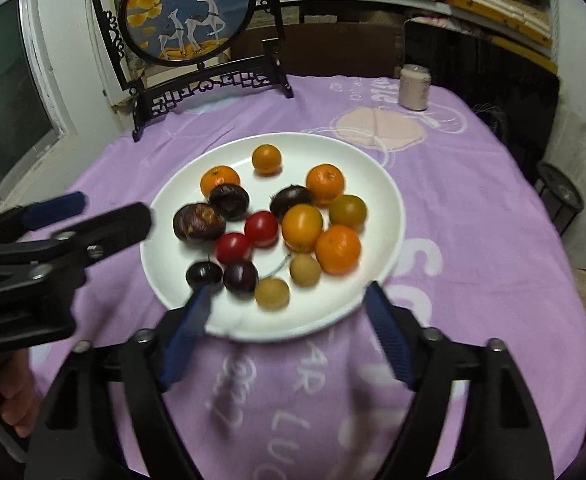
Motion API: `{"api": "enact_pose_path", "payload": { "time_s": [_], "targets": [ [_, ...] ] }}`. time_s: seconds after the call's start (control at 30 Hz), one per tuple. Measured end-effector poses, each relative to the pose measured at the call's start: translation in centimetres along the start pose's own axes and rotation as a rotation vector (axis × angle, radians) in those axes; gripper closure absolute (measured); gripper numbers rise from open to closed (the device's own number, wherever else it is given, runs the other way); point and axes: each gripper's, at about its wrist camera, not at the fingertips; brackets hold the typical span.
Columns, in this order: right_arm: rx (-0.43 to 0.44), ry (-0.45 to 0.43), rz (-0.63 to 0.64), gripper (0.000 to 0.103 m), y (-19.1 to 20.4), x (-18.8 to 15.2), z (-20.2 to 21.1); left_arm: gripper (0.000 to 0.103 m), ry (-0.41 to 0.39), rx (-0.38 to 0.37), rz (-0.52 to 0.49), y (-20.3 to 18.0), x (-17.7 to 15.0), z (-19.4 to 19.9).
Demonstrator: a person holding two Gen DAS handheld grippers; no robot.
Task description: Organize fruits
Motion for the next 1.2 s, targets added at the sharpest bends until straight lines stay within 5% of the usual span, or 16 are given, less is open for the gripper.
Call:
{"api": "enact_pose_path", "payload": {
  "time_s": [0.13,0.5,1.2],
  "targets": [
    [-0.087,-0.015,0.019,0.008,0.9,-1.7,1.3,0.006,-0.018,0.033,-0.01,0.2,-2.2,2.2],
    [-0.051,0.007,0.014,0.008,2.2,-3.9,3.2,0.006,-0.041,0.027,0.016,1.2,-5.3,5.7],
    [-0.048,-0.023,0.016,0.008,2.7,-4.0,4.6,0.006,-0.051,0.032,0.019,1.5,-5.6,6.6]
  ]
}}
Point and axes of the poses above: each gripper's, at about its wrist camera, not at the fingertips, and z roughly against the way its jaws point, y to its left, x to its top, and after that the axes turned 5 degrees about y, right-handed
